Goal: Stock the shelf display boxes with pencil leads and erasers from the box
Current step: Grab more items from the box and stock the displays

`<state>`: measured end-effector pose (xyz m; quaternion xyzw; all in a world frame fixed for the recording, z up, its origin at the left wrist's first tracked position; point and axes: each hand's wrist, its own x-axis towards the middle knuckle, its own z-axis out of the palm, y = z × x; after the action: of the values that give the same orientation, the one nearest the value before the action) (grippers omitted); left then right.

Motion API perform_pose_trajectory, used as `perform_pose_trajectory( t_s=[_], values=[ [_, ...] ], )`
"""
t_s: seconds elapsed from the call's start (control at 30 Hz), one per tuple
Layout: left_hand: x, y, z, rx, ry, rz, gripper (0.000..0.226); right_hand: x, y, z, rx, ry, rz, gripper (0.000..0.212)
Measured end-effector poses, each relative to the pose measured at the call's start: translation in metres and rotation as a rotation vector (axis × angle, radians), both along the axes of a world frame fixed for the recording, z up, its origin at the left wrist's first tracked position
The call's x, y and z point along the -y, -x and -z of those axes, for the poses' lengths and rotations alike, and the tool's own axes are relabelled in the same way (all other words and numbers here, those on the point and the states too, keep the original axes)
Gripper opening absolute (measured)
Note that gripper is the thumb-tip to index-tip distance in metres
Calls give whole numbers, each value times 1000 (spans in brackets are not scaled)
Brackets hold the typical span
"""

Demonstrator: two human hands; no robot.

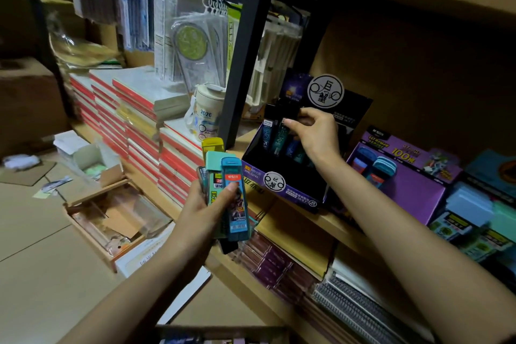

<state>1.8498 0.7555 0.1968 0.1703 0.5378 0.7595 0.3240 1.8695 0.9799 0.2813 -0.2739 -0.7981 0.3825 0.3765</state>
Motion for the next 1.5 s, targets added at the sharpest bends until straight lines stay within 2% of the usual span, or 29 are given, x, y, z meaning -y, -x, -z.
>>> perform_pose_trajectory(
  t_s=[0.17,0.37,0.57,0.7,0.8,0.87,0.97,1.03,1.13,1.2,1.33,1.5],
  values=[
    [0,-2,0,-21,12,8,56,0,1,-5,62,-27,3,16],
    [0,0,0,-18,19,-8,56,1,5,-2,46,-1,34,17],
    [-1,-1,-4,-15,-6,0,56,2,5,7,168,-56,44,15],
    [-1,-2,-6,-13,-24,1,56,2,8,-3,420,-268,114,29],
    [0,-2,-6,-14,-33,-4,56,7,5,-11,544,-311,136,36],
    [2,-2,-6,-21,-35,-1,55,12,-3,-15,532,-302,124,38],
    [5,-1,-7,-40,-42,11,55,28,-29,-13,413,-288,33,29],
    [5,-1,-9,-48,-61,27,57,49,-48,-5,330,-181,-85,24],
    [3,-4,-10,-53,-85,71,57,84,-69,9,235,182,-319,20],
    [2,-7,-12,-70,-73,124,58,99,-78,16,184,354,-391,17],
    [-2,-15,-12,-100,-48,213,64,105,-95,24,97,498,-322,17],
    [-14,-30,-14,-107,-74,227,58,88,-125,19,-32,612,-257,6]
  ],
)
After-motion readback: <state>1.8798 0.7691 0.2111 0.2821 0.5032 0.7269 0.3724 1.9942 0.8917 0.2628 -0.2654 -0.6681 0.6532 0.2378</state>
